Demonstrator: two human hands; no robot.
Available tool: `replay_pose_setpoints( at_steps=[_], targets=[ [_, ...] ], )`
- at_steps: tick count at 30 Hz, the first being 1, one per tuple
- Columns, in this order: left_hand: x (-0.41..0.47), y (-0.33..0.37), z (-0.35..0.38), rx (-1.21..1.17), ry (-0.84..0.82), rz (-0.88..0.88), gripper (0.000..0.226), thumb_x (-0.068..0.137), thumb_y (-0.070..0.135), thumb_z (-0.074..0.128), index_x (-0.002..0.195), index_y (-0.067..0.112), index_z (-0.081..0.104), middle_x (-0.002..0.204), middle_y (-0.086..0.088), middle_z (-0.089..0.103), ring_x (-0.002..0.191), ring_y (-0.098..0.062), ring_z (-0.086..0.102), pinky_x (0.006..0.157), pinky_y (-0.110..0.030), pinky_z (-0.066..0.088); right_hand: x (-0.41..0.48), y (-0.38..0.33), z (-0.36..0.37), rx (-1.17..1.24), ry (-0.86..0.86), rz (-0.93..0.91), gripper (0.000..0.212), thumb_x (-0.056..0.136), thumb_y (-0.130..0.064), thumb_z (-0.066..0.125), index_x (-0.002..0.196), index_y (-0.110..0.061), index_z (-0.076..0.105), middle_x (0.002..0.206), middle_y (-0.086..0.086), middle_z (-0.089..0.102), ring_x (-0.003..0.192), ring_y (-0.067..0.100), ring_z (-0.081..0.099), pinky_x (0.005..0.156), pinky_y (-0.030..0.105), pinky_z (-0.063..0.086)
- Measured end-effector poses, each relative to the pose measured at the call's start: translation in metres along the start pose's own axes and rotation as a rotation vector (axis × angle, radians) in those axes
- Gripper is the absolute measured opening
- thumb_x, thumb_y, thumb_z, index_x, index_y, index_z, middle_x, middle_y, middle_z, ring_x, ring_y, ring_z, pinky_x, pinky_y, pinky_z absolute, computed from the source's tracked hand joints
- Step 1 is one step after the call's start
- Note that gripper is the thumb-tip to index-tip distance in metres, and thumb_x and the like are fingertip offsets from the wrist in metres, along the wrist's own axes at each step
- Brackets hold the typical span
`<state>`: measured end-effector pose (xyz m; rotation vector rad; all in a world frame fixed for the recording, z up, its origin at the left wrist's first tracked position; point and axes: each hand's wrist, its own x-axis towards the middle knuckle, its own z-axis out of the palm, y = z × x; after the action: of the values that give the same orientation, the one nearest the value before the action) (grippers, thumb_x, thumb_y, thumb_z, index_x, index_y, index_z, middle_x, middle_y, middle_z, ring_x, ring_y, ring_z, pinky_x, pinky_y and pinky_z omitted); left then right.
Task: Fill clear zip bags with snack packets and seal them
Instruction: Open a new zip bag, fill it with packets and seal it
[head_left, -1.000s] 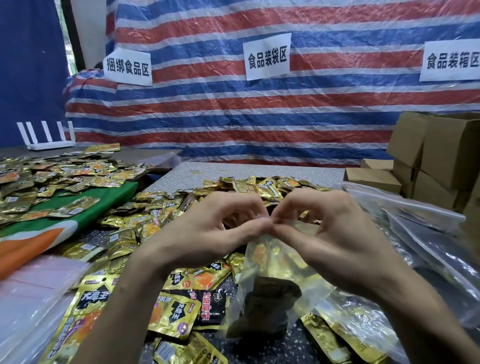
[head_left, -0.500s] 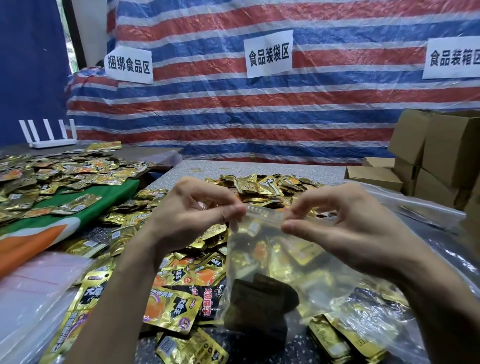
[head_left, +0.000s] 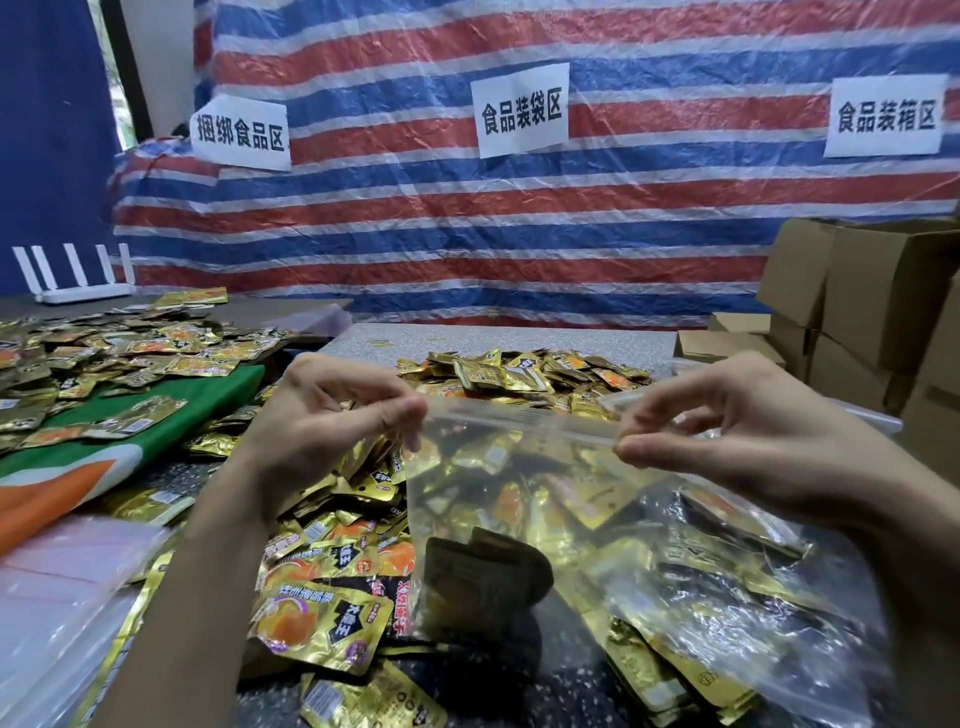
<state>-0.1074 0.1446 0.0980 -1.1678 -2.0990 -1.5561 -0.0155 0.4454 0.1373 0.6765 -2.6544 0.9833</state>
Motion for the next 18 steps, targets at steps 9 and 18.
replay_pose_setpoints(
  at_steps=[9,18],
  targets=[
    [-0.001,-0.004,-0.003,0.016,0.040,-0.039,0.009,0.079,0.020,0.070,0.078,0.017,0.078,0.068,-0.005,0.073,0.065,-0.016,0.067,0.061,-0.022,0.053,-0.004,0.005,-0.007,0.041,0.016,0.048,0.015,0.071,-0.043,0.073,0.076,-0.030,0.078,0.075,-0.008,0.075,0.067,0.002,0.066,0.061,0.013,0.048],
    [-0.001,0.025,0.005,0.041,-0.017,0.018,0.014,0.082,0.026,0.072,0.073,0.016,0.077,0.063,-0.006,0.070,0.052,-0.011,0.059,0.050,-0.015,0.045,-0.041,-0.024,-0.015,-0.112,0.115,0.107,0.039,0.072,-0.054,0.069,0.067,-0.016,0.072,0.064,0.006,0.067,0.056,0.019,0.058,0.054,0.035,0.046]
  ],
)
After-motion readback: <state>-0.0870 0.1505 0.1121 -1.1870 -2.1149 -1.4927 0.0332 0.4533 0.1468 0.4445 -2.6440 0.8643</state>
